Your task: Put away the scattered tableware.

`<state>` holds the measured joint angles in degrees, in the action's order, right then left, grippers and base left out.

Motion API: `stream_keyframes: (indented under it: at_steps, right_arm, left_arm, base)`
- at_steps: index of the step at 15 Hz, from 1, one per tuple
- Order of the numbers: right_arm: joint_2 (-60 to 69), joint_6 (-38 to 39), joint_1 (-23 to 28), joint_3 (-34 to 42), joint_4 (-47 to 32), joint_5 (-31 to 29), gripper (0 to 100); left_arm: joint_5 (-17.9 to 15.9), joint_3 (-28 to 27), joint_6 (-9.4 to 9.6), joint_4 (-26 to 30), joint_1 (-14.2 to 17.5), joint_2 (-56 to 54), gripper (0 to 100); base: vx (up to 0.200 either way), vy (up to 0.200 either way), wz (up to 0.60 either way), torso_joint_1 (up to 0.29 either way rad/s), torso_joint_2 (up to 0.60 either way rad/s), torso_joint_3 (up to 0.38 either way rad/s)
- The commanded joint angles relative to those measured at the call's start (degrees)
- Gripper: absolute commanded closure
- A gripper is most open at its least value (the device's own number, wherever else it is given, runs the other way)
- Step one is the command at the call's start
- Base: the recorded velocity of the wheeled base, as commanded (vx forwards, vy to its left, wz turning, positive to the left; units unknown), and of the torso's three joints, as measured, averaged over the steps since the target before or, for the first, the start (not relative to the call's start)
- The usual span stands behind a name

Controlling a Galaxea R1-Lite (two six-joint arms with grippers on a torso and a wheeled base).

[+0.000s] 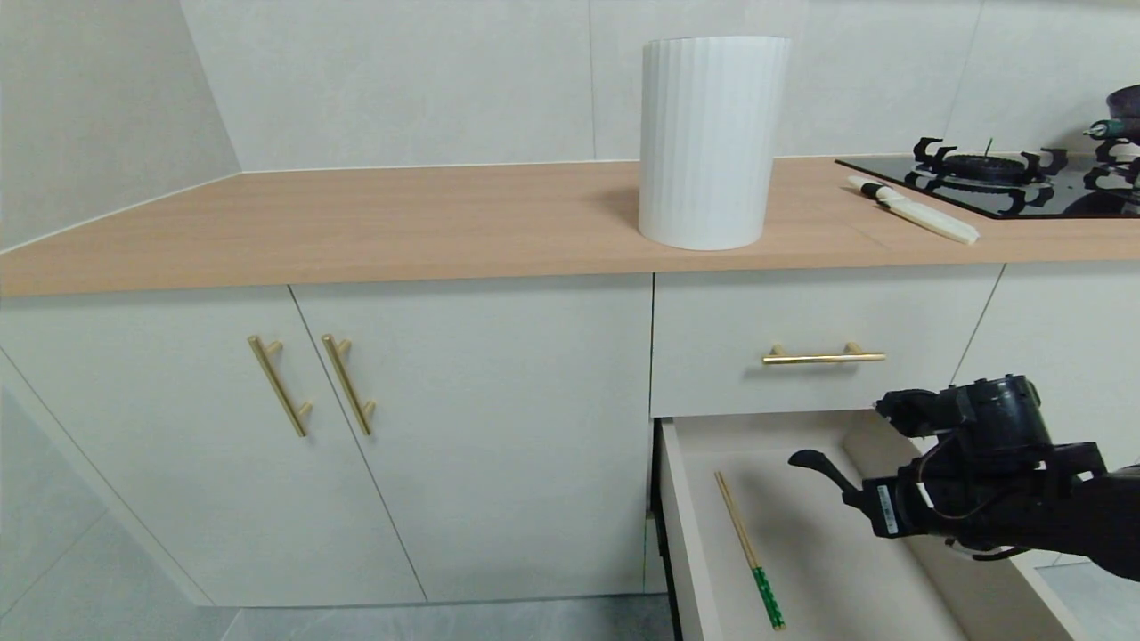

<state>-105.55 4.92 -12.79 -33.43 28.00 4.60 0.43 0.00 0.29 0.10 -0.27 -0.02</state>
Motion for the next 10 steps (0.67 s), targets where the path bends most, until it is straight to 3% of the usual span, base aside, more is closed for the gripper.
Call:
stream_keyframes:
  at_steps: [1,5,10]
  right_arm:
    - [-11.52,2.19,-1.19,0.12,6.8,-1.34,100]
    - [-21.02,2.11,-1.19,0.03,17.09,-3.01,100]
    - [-27.43,1.4,-1.27,-1.64,20.6,-5.21,100]
  left_arm:
    - [0.01,0.0,-0.03,-0.01,0.0,0.02,0]
    - [0.01,0.0,-0.03,-0.01,0.0,0.02,0]
    - [0.01,0.0,-0.03,-0.01,0.0,0.02,0]
  base:
    - [0.0,0.0,0.0,0.0,0.0,0.0]
    - [0.0,0.0,0.0,0.0,0.0,0.0]
    - [0.0,0.0,0.0,0.0,0.0,0.0]
